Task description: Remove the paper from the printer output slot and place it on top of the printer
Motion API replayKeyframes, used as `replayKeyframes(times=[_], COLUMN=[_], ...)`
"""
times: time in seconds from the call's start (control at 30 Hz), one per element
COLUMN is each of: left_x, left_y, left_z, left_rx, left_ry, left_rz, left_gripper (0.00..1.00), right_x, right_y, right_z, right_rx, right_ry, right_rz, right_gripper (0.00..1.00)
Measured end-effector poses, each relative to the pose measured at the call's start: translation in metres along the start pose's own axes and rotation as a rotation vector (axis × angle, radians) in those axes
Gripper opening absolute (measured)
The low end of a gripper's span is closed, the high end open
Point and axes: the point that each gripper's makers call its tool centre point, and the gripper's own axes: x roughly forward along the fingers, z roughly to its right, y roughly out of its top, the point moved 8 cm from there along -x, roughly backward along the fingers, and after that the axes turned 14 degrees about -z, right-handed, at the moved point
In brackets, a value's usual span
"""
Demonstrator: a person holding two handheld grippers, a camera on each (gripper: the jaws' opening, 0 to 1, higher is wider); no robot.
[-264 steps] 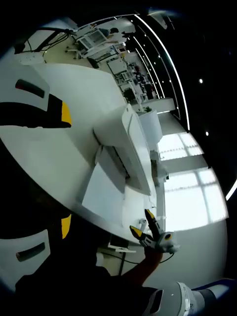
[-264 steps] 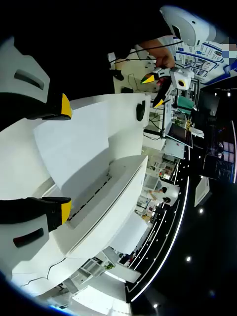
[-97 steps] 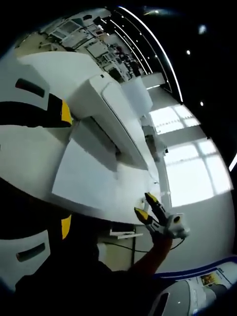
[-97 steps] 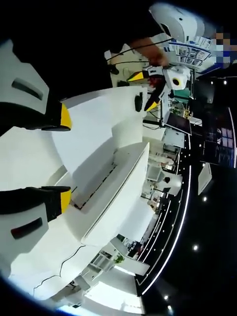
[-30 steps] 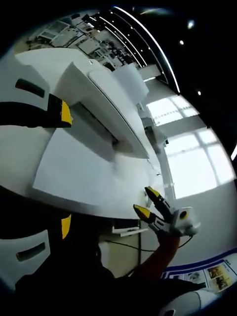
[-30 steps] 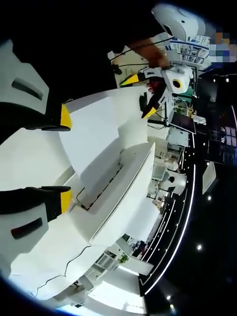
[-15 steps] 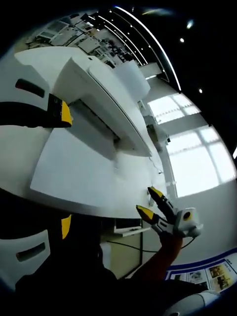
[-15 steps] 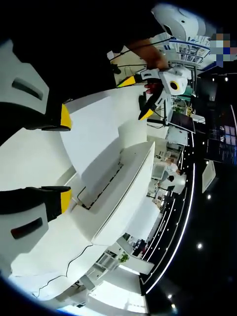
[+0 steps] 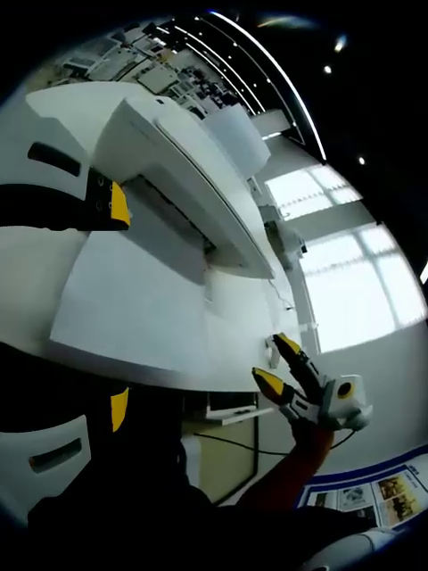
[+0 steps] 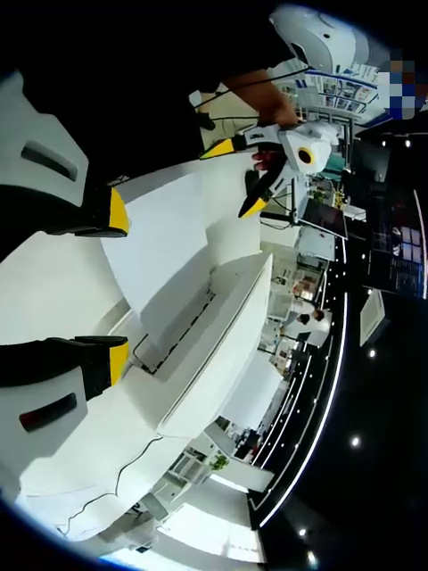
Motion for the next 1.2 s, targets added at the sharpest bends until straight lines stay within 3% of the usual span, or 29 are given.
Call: replayKeyframes(times=[0.47,1.2], left_x=[0.022,0.039], left_y=[0.002,-0.003], left_z=[0.008,0.012], left_rx=[0.054,0.078], left_ry=[-0.003,-0.010], left_rz=[-0.050,-0.056], left_gripper=[0.73,0.72], right_x=[-0.001,0.002], right_y=[0.001,0.000], right_z=[0.001,-0.004], right_rx=[-0.009,-0.002], right_ry=[0.005,0.007], right_rz=[-0.011,-0.017], right_gripper=[0.40,0.40])
